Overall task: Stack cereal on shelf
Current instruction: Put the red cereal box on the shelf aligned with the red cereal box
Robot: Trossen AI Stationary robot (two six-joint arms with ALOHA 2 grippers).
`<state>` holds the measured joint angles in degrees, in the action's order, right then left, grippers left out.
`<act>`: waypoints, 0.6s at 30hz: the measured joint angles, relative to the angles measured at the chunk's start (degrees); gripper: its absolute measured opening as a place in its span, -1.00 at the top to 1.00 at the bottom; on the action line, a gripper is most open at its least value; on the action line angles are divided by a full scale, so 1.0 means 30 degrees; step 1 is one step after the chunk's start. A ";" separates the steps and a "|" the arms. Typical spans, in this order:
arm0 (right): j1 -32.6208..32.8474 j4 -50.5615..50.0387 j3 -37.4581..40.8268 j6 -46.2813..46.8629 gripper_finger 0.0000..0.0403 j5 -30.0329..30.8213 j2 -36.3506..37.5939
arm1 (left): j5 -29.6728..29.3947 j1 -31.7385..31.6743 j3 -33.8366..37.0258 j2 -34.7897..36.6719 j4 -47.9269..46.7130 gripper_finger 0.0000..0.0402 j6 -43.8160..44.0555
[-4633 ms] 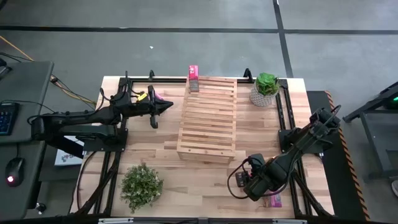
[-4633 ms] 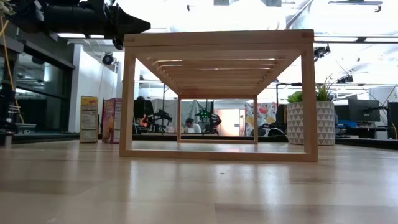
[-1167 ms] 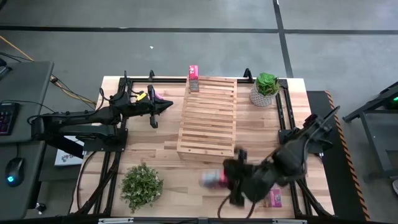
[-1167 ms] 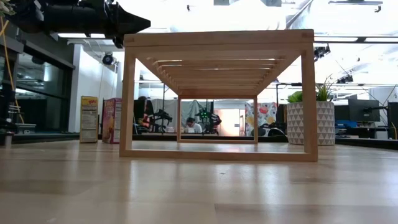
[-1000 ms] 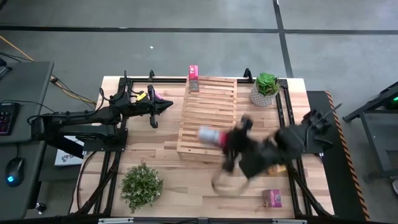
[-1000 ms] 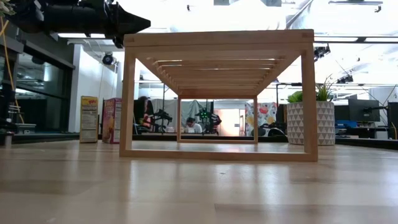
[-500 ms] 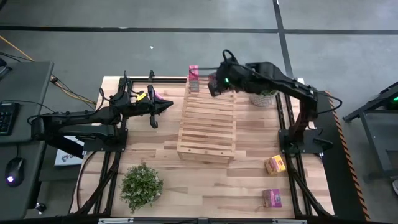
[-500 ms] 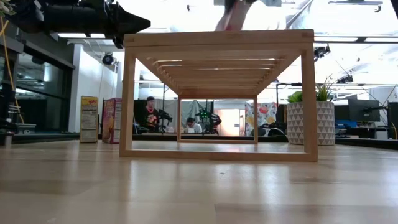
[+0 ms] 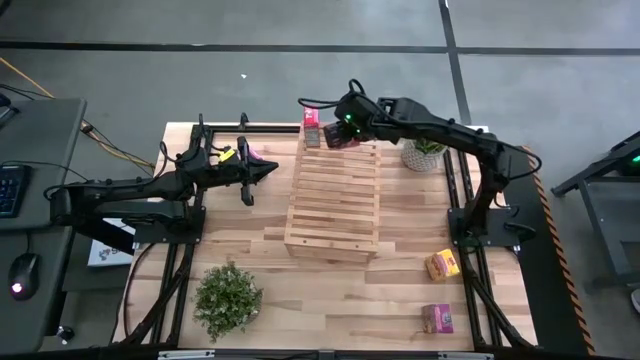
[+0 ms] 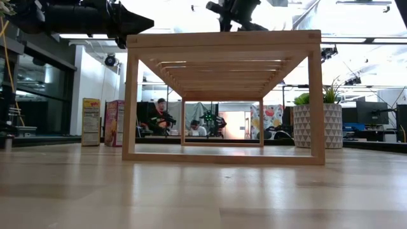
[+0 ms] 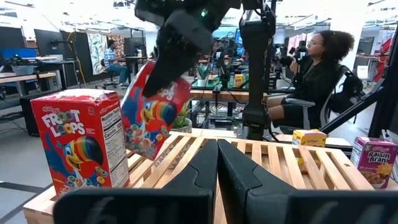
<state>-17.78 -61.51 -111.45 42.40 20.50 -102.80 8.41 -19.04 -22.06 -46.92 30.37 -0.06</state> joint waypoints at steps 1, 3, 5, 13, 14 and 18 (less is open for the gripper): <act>-0.0080 -0.0081 0.0084 0.0094 0.28 0.0026 -0.0004 | 0.0004 -0.0004 0.0000 0.0000 0.0005 0.98 0.0003; -0.0119 -0.0044 0.0106 0.0247 0.28 0.0078 0.0000 | 0.0002 -0.0004 0.0000 0.0000 0.0002 0.98 -0.0004; -0.0133 -0.0015 0.0106 0.0288 0.28 0.0127 0.0007 | 0.0002 -0.0002 0.0000 0.0000 0.0009 0.98 0.0003; -0.0104 -0.0030 0.0106 0.0060 0.28 0.0291 0.0007 | -0.0003 -0.0004 0.0000 0.0000 0.0003 0.98 0.0302; -0.0104 -0.0030 0.0106 0.0257 0.28 0.0394 0.0007 | -0.0003 -0.0004 0.0000 0.0000 0.0002 0.98 0.0302; -0.0104 -0.0043 0.0106 0.0368 0.27 0.0536 0.0007 | -0.0003 0.0002 0.0000 0.0000 0.0002 0.98 0.0302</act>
<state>-18.09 -61.64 -111.13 43.51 22.11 -102.78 8.40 -19.03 -22.06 -46.92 30.37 0.84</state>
